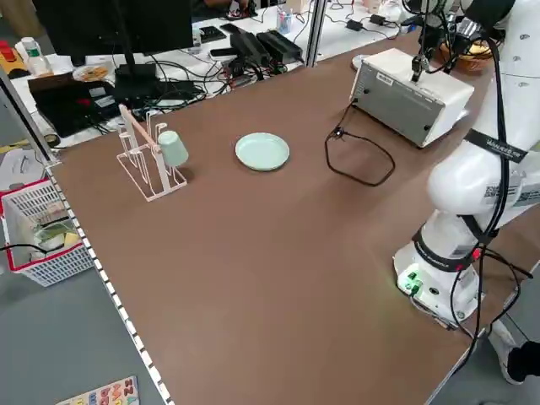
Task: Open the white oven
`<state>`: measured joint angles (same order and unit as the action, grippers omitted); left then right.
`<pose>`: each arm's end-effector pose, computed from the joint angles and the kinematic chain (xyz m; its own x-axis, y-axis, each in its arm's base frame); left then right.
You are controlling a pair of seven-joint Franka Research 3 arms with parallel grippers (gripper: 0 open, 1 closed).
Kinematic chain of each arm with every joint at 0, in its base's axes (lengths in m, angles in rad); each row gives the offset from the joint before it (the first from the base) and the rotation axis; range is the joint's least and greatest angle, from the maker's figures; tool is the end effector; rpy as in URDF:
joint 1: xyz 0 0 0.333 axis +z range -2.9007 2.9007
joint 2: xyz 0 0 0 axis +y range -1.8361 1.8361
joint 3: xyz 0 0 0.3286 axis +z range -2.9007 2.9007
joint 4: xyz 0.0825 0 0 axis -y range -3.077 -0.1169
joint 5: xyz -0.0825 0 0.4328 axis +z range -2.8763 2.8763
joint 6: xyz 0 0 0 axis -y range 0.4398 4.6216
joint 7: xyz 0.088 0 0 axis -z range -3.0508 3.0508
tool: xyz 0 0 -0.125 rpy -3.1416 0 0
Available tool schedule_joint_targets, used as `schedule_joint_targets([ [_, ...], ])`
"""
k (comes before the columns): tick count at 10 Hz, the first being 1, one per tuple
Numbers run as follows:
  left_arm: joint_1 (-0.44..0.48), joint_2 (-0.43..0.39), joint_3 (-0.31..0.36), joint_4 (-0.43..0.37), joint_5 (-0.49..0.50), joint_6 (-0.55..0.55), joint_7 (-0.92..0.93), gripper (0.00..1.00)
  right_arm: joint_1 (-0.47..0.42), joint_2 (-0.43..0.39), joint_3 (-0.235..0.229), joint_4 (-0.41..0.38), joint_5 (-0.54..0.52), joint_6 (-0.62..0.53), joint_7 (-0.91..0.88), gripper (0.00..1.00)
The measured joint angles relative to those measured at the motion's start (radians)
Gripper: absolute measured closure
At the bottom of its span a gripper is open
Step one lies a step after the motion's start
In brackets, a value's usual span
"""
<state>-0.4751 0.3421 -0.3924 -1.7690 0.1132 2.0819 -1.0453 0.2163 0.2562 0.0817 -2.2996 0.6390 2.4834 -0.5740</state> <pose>0.4616 -0.5073 0.3513 0.9895 0.1419 -0.0263 0.1423 -0.9897 0.0146 0.5251 0.1672 0.1852 0.9436 0.3275 0.0475 0.3201 -0.8669 -0.3821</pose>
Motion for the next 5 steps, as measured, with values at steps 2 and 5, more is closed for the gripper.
schedule_joint_targets([
  [2,0.0,0.0,0.0,0.001,0.0,0.0,-0.002,0.99,-0.072,0.003,-0.018,0.0,-0.084,-0.001,-0.025,0.99],
  [5,0.006,-0.001,0.007,0.024,0.0,0.009,-0.003,0.95,-0.151,-0.005,-0.089,0.019,-0.212,0.006,-0.045,0.71],
])
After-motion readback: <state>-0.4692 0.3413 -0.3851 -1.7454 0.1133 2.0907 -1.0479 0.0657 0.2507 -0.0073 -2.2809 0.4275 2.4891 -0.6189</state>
